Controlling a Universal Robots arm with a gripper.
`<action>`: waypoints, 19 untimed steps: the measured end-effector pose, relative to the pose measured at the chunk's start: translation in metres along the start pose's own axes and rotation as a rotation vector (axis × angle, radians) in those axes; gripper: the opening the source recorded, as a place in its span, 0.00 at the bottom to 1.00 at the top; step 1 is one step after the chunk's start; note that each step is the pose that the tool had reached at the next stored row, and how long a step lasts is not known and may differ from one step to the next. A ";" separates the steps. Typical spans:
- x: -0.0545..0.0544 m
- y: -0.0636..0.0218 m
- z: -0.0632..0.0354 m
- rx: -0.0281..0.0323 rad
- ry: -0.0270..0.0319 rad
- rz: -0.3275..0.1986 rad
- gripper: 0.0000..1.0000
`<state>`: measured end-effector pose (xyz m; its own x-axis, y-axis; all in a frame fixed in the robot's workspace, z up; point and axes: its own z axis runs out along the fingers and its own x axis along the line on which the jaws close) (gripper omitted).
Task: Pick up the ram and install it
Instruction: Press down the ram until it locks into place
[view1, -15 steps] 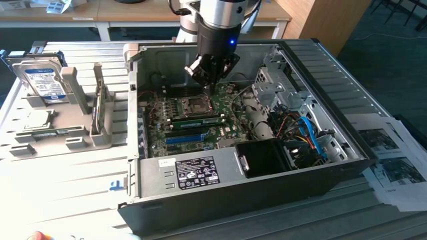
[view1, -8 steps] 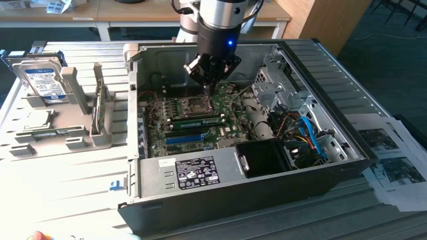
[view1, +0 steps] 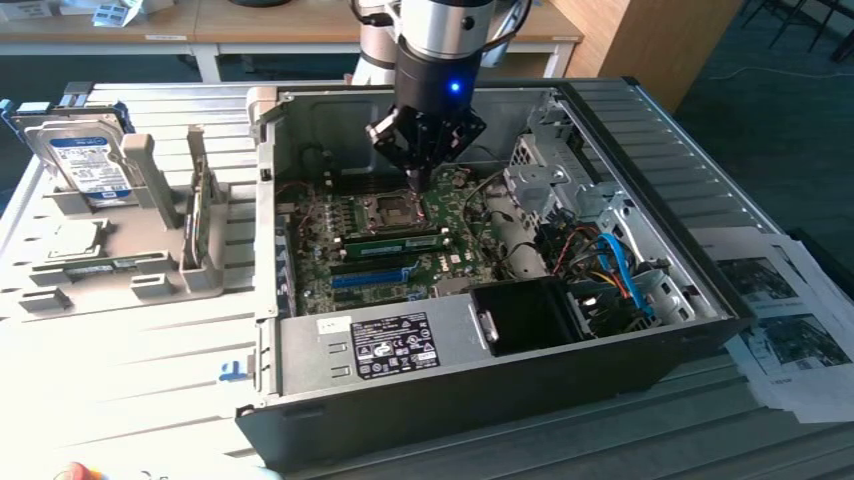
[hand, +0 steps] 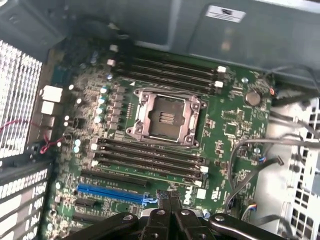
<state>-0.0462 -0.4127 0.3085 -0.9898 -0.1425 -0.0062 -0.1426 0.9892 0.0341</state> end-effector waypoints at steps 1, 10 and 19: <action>0.000 0.0000 0.0000 0.0001 -0.0004 0.011 0.10; -0.001 -0.0001 0.0002 -0.0010 0.0053 0.014 0.10; -0.002 -0.0002 0.0001 -0.0019 0.0128 0.032 0.10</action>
<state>-0.0444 -0.4127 0.3084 -0.9938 -0.1108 0.0078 -0.1104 0.9932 0.0360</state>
